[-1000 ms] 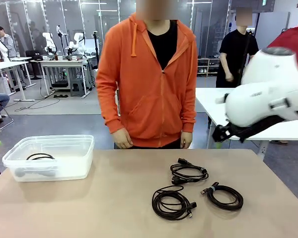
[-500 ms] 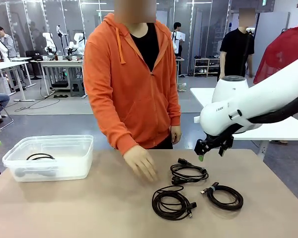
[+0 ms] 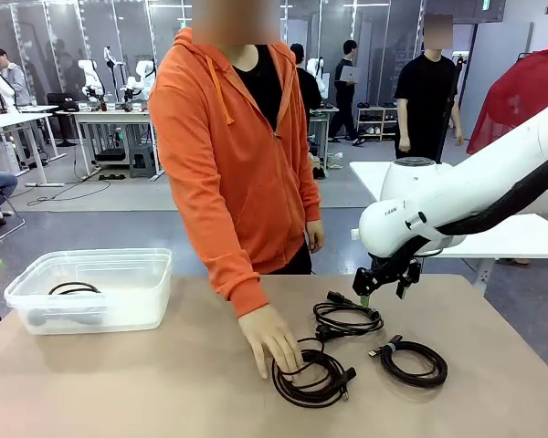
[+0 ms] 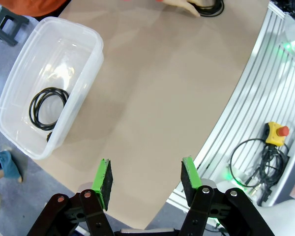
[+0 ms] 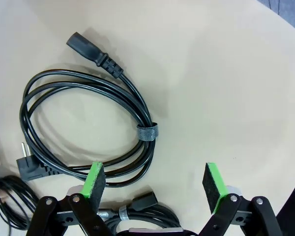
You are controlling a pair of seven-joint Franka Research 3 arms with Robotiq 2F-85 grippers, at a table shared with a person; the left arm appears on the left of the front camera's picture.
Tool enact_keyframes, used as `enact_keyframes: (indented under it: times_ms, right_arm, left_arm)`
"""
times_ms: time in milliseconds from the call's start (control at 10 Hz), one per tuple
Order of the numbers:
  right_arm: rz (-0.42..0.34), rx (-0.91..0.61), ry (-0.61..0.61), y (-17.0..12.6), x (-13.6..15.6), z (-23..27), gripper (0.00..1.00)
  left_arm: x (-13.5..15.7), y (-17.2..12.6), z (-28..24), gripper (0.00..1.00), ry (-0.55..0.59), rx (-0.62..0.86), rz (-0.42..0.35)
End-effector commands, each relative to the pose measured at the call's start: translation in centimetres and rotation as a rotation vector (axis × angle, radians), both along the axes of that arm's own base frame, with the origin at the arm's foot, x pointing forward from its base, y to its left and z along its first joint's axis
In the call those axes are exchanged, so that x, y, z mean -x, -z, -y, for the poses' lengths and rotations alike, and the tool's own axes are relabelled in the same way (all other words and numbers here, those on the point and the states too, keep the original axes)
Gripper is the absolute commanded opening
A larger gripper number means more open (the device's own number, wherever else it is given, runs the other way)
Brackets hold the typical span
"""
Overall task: Organize and store the cables.
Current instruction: Place the Power Cable into the Organizing box.
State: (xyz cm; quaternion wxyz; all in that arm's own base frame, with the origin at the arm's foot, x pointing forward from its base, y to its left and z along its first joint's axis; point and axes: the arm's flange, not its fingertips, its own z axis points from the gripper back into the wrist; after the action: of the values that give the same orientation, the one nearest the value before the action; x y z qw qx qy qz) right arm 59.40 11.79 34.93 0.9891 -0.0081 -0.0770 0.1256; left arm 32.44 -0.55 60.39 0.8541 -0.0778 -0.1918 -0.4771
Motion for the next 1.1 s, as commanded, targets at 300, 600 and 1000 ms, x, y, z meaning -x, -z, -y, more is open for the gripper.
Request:
enact_keyframes:
  times_ms: [300,600,1000]
  right_arm:
    - [0.001,0.048,0.006,-0.6,-0.3,0.2,1.0]
    - [-0.005,-0.072,-0.028,-3.2,2.0,5.0,1.0]
    - [0.007,-0.142,-0.017,-1.7,0.3,3.8,1.0]
  left_arm:
    - [0.0,-0.2,0.1,0.71,-0.016,-0.011,0.002]
    - [0.0,-0.2,0.1,0.71,-0.016,-0.011,0.002]
    - [0.0,-0.2,0.1,0.71,-0.016,-0.011,0.002]
